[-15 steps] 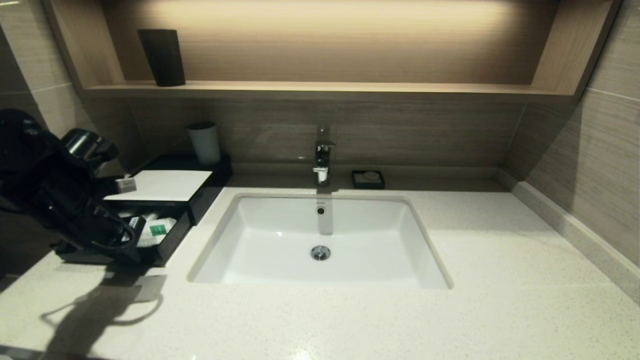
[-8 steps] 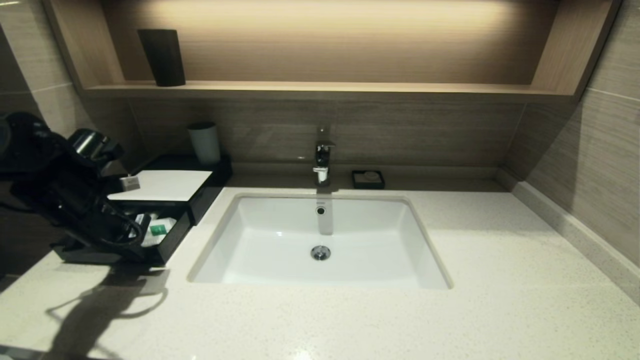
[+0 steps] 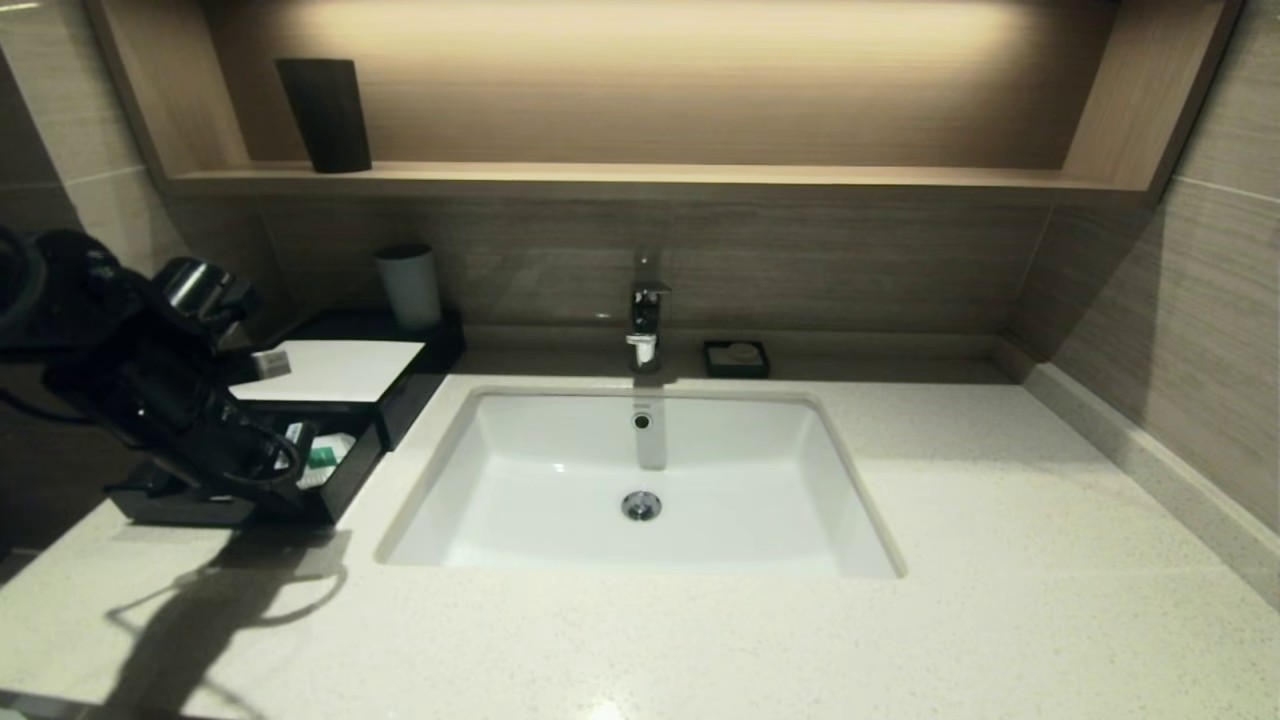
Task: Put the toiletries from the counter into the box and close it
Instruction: Close the drawer
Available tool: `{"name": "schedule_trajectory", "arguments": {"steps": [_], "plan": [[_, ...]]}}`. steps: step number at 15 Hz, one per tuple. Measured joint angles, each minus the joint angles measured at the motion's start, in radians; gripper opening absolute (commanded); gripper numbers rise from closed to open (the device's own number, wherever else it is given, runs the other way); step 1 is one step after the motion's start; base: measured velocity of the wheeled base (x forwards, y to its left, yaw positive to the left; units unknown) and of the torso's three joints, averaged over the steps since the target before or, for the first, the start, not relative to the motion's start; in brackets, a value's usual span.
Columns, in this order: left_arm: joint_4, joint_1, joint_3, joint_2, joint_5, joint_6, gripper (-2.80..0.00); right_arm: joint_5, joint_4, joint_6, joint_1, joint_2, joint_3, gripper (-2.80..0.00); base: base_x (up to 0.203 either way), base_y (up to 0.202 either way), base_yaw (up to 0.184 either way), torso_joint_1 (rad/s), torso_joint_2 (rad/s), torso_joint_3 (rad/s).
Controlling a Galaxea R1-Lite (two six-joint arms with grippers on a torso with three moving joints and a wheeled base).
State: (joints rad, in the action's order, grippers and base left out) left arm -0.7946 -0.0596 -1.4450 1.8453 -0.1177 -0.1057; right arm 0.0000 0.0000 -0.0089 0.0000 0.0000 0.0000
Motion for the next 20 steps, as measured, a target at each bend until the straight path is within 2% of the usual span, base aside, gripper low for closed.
{"name": "schedule_trajectory", "arguments": {"steps": [20], "plan": [[0.014, -0.001, -0.124, 0.094, 0.021, -0.040, -2.80, 0.000, 0.000, 0.000, 0.000, 0.000, 0.000, -2.80, 0.000, 0.000, 0.000, 0.000, 0.00, 0.000]]}}
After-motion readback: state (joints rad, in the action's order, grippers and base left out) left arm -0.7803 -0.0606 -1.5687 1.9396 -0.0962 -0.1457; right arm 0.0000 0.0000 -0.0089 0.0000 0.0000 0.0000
